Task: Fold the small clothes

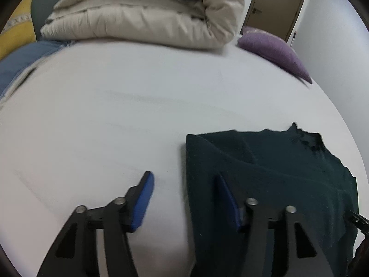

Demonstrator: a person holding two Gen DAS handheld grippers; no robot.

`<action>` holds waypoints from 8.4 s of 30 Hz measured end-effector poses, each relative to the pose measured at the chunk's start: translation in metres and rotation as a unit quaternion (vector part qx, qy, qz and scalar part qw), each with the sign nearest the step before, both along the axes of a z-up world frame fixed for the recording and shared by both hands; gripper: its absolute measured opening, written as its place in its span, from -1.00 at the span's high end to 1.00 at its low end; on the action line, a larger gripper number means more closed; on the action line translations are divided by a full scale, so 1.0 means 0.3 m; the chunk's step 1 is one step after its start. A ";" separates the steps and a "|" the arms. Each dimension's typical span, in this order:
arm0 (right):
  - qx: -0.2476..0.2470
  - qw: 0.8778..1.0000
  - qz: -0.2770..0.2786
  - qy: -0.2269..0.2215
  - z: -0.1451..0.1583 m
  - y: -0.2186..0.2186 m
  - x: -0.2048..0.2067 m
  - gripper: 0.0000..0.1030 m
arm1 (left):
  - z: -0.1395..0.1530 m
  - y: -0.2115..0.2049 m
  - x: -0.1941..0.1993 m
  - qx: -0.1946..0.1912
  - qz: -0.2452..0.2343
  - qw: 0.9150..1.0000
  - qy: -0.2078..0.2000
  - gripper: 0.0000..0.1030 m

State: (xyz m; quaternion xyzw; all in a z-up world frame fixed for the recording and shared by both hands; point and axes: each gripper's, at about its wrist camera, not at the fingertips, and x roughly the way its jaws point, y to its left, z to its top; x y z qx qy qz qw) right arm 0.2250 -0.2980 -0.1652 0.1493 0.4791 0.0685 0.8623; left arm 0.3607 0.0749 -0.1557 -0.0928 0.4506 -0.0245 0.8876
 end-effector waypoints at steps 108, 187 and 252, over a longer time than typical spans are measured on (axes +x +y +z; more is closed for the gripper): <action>0.074 0.989 -0.117 -0.043 0.134 -0.193 -1.133 -0.39 | 0.053 0.119 -1.104 -0.080 -0.035 0.995 0.047 -0.53; 0.294 0.949 -0.110 -0.027 0.182 -0.275 -1.290 0.89 | 0.088 0.252 -1.222 -0.409 -0.076 0.907 0.067 0.85; 0.127 0.966 -0.214 -0.070 0.092 -0.531 0.148 0.05 | 0.130 0.124 -0.111 -0.269 0.025 0.963 -0.011 -0.45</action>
